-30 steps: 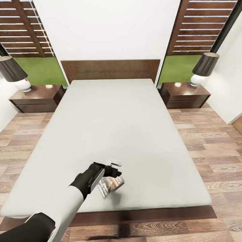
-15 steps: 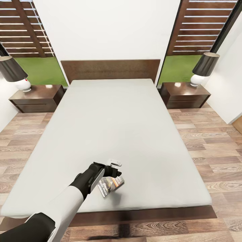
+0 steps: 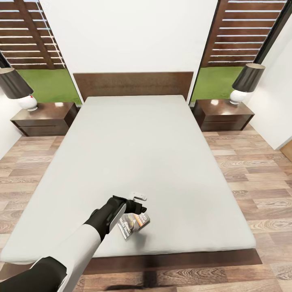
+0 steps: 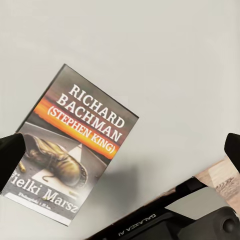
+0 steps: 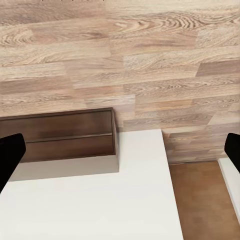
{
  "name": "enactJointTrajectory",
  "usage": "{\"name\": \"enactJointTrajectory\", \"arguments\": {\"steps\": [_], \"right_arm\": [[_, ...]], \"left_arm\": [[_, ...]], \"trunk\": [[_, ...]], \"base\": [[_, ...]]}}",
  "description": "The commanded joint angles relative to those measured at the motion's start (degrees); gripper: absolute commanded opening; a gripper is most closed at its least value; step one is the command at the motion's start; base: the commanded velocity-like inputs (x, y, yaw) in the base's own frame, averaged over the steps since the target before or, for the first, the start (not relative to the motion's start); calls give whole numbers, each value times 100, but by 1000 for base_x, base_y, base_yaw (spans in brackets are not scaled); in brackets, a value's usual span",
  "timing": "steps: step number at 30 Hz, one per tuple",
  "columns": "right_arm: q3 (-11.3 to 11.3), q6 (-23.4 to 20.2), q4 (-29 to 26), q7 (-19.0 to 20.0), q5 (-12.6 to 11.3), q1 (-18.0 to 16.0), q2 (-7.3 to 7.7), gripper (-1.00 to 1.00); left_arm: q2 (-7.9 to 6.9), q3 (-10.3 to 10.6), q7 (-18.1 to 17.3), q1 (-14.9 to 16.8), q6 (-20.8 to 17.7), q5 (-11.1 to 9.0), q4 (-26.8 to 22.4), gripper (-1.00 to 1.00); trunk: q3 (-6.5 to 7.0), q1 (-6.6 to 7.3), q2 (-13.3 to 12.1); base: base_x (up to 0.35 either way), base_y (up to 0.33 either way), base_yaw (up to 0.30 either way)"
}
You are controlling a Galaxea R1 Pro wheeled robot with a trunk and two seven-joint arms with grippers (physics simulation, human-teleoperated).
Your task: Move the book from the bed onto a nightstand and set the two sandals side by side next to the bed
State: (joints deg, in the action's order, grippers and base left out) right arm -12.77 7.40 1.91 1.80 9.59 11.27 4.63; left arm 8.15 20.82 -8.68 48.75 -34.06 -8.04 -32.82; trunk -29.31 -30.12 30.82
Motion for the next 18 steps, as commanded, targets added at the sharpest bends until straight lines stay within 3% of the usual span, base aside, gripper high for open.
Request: {"name": "enactJointTrajectory", "arguments": {"steps": [1,18], "right_arm": [[-50,33,11,14,52,-2,3,100],[-50,33,11,14,52,-2,3,100]], "left_arm": [[-3,18,19,3,-31,-58,-5,100],[-4,18,16,3,-31,-58,-5,100]], "trunk": [[-5,-3,7],[-5,-3,7]], "base": [[86,0,0],[47,0,0]]}}
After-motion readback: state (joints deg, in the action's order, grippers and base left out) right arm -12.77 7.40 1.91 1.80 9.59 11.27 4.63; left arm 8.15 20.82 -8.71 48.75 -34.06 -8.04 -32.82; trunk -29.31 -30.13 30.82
